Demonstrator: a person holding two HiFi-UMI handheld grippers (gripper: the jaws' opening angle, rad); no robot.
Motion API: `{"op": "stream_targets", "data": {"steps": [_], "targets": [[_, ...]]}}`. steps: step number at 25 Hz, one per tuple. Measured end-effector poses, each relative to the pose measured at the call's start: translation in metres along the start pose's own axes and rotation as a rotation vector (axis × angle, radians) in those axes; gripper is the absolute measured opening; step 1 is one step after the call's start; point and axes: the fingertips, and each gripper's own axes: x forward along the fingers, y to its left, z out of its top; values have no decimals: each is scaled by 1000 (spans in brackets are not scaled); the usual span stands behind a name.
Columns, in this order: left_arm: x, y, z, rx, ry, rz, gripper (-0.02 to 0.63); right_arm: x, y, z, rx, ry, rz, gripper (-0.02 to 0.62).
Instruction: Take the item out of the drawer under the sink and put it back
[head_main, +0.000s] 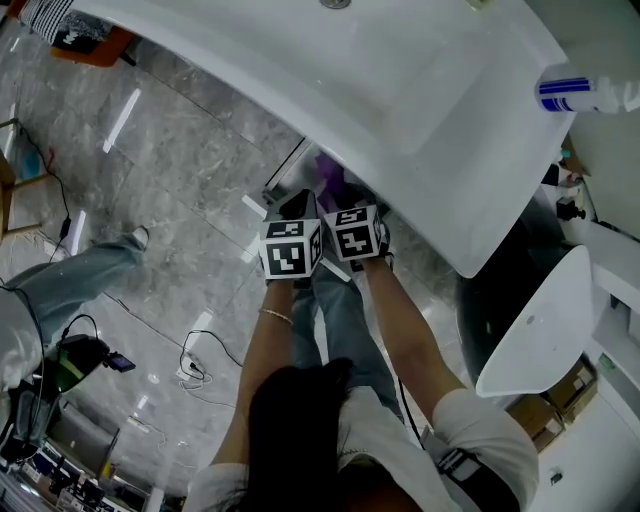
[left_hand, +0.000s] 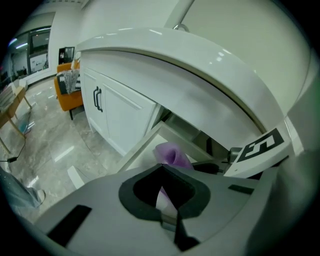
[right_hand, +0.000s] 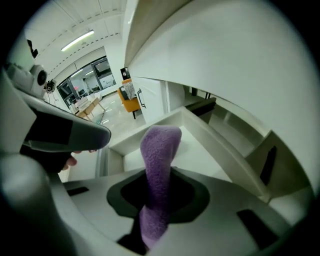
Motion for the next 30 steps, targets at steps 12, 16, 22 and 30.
{"op": "stream_targets", "data": {"steps": [12,16,22,30], "targets": [[-41,-17,0,35,-41,-29,3,-58,7,4,-5,-59,-49,86],[-61,-27,3,43,-80,-48,3,-85,15,6,4,-89,-65,86],[-94,-42,5,64,-125,-68,3,-131,29,17,18,-163,-76,86],[-144,-67,13,107,-173,-114,3,-194,53,39,35,-288,-83,86]]}}
